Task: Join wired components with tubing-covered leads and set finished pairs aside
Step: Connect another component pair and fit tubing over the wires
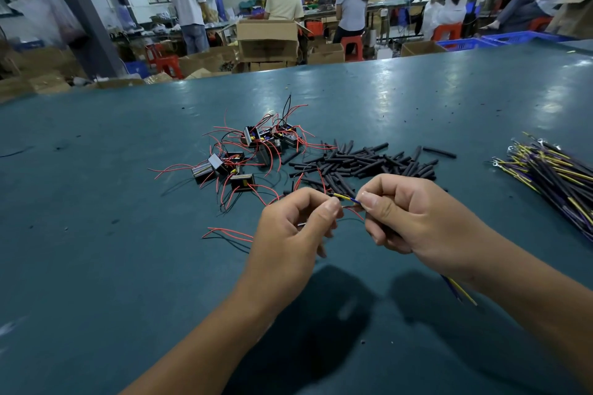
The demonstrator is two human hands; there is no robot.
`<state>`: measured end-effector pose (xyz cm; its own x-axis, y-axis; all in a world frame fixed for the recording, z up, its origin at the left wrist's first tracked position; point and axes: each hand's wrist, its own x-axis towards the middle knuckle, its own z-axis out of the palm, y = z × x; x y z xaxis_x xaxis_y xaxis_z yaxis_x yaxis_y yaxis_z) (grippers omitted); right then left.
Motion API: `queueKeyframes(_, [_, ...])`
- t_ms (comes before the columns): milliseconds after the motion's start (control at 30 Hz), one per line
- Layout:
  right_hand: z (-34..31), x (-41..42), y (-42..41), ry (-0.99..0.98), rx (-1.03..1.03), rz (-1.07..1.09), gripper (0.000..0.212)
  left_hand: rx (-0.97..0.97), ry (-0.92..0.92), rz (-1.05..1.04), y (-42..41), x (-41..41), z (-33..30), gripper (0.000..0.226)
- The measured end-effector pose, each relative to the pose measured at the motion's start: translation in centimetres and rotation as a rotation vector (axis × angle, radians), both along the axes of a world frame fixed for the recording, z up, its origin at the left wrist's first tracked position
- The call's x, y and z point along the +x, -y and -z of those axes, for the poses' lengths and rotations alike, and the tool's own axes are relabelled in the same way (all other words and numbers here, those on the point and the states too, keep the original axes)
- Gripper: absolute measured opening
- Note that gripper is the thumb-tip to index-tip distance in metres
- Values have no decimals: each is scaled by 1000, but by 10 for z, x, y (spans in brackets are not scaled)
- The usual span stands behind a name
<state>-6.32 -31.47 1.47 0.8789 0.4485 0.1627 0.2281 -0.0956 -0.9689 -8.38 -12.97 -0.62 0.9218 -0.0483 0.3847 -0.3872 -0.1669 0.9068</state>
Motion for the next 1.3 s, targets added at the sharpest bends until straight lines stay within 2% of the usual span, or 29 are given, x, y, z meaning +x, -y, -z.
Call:
queueKeyframes(133, [5, 4, 1, 58, -57, 6, 19, -184, -295, 132, 3, -2, -2, 28])
queueKeyframes(233, [7, 5, 4, 155, -116, 9, 16, -319, -442, 246, 1, -3, -5, 34])
queueKeyframes(400, [8, 6, 5, 240, -180, 1, 14, -393, -506, 316, -4, 0, -6, 32])
queueKeyframes(567, [6, 6, 8, 304, -178, 1, 22, -403, -543, 318, -4, 3, -6, 19])
queueKeyframes(767, [8, 7, 8, 328, -189, 9, 20, -365, -469, 324, -3, 1, -5, 15])
queueKeyframes(933, [8, 6, 7, 343, -202, 5, 20, -288, -352, 249, -3, 0, -4, 14])
queueKeyframes(1133, [8, 5, 6, 345, -186, 19, 23, -237, -297, 198, -3, 1, -4, 18])
queueKeyframes(1200, [9, 5, 4, 341, -185, 21, 22, -174, -233, 148, -3, 2, -2, 20])
queueKeyframes(1300, [10, 6, 3, 340, -182, 28, 19, -50, -117, 87, -5, 3, -1, 11])
